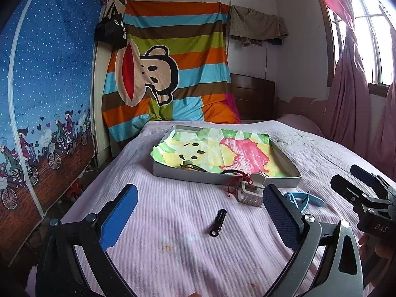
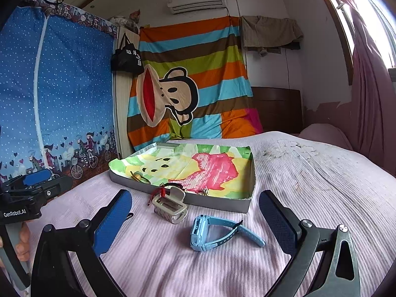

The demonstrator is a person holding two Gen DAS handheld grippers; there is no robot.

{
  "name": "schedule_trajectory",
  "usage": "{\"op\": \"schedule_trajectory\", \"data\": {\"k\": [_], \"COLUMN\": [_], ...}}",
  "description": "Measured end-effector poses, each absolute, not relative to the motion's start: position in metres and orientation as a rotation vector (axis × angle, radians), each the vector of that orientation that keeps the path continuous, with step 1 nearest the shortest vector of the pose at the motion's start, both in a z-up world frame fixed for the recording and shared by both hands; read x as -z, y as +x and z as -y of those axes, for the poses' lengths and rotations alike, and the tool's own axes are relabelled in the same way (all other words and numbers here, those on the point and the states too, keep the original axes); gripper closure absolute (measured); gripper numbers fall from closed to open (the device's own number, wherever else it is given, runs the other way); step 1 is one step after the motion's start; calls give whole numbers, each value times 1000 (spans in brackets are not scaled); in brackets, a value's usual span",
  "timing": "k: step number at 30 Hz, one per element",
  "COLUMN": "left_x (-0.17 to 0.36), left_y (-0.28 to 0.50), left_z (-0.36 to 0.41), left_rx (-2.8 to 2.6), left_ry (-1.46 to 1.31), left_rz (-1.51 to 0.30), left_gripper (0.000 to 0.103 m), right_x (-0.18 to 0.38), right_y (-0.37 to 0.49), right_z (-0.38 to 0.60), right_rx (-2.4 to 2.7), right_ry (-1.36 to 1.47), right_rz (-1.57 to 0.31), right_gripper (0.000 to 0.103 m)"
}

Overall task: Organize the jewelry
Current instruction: 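Withdraw both tools from the tray back over the remaining items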

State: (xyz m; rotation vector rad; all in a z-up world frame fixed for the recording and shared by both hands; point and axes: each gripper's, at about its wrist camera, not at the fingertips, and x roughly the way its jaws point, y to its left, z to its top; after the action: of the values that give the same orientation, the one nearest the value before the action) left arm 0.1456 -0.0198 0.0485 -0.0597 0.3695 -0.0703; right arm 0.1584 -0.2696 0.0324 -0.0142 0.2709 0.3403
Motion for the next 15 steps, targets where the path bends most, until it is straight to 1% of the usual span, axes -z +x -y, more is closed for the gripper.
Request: {"op": "schedule_trajectory", "data": {"k": [15], "left_x": [-23], "left_y": [160], "left_z": [14], "left_rx": [65], "left_ry": [-55], "left_rz": [-433], "left_gripper": [4], "right_x": [-16], "right_y": [170], "right_z": [279], "right_rx": [-367], "right_ry": [-53], "right_rz": [-347], "right_gripper": [0]}}
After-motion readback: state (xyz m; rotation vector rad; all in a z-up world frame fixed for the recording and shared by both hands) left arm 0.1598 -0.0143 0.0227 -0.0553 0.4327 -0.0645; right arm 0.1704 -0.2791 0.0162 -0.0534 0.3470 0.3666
